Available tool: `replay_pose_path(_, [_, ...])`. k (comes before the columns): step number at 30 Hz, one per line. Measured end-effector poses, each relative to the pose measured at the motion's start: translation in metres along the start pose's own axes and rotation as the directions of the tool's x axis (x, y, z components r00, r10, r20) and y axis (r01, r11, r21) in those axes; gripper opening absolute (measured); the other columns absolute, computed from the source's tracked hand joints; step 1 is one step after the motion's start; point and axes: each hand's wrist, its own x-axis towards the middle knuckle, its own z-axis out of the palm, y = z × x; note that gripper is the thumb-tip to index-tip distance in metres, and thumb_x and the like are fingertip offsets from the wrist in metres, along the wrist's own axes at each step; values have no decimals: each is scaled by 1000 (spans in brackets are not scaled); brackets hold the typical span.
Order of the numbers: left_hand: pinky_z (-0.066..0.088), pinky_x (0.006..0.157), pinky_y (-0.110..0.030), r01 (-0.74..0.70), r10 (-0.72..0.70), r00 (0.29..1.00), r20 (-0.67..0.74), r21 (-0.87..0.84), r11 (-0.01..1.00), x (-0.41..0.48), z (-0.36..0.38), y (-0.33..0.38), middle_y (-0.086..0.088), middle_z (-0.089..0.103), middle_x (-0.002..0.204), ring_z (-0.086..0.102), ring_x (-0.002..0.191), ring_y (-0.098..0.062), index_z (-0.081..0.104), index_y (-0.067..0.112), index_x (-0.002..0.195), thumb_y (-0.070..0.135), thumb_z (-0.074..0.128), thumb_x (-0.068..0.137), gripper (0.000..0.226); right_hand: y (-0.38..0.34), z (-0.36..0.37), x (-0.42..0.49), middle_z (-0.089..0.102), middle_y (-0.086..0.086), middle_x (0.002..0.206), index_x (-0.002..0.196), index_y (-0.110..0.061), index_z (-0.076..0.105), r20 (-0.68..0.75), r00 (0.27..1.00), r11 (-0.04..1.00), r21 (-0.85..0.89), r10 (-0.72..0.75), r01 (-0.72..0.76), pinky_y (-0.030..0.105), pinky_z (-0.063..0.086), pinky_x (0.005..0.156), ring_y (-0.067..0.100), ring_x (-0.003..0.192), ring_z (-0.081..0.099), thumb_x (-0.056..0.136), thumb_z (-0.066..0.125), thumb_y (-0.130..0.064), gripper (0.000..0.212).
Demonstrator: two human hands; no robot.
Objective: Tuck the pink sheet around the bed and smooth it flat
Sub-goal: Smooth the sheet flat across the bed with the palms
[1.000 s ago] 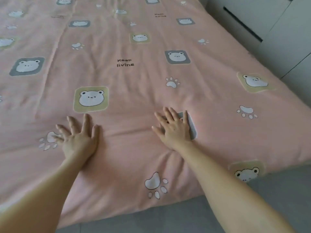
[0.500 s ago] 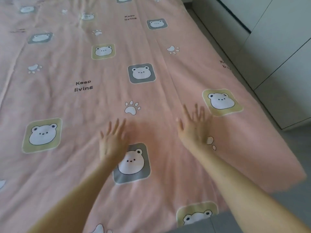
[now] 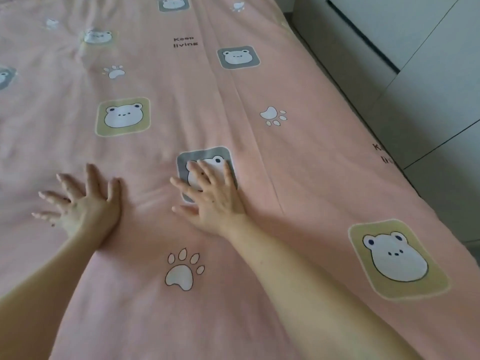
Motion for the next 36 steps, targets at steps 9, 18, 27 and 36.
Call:
replay_pose_path(9, [-3,107,-69,-579,579,815,-6,37,815,-43,50,238,-1,4,159,-5,141,-47,6,49,143,66,11,87,58,209,10,-28,18,4,158,146,-41,20,-90,818,809,-123,568,-575,58,2,115,23,146,9,84,17,-71,69])
replay_pose_path(18, [-21,106,-62,-800,804,581,125,-95,593,-193,70,263,2,4,159,-14,142,-40,14,47,143,65,12,86,60,226,-3,-105,22,17,153,148,-36,16,19,484,484,-5,875,-875,50,15,113,38,137,23,85,20,-70,71])
replay_pose_path(27, [-25,105,-58,-740,749,622,227,-143,657,-350,67,199,4,-3,159,-20,143,-34,10,47,143,55,9,91,53,197,-28,-263,35,21,144,150,-33,8,200,376,383,5,905,-924,49,27,107,40,128,37,82,13,-73,79])
replay_pose_path(36, [-11,112,-59,-703,710,660,245,-134,699,-519,33,145,9,1,159,-8,146,-30,5,51,143,59,15,92,52,175,-76,-441,23,20,153,151,-31,4,333,472,492,27,817,-870,58,20,111,42,133,33,89,18,-67,72])
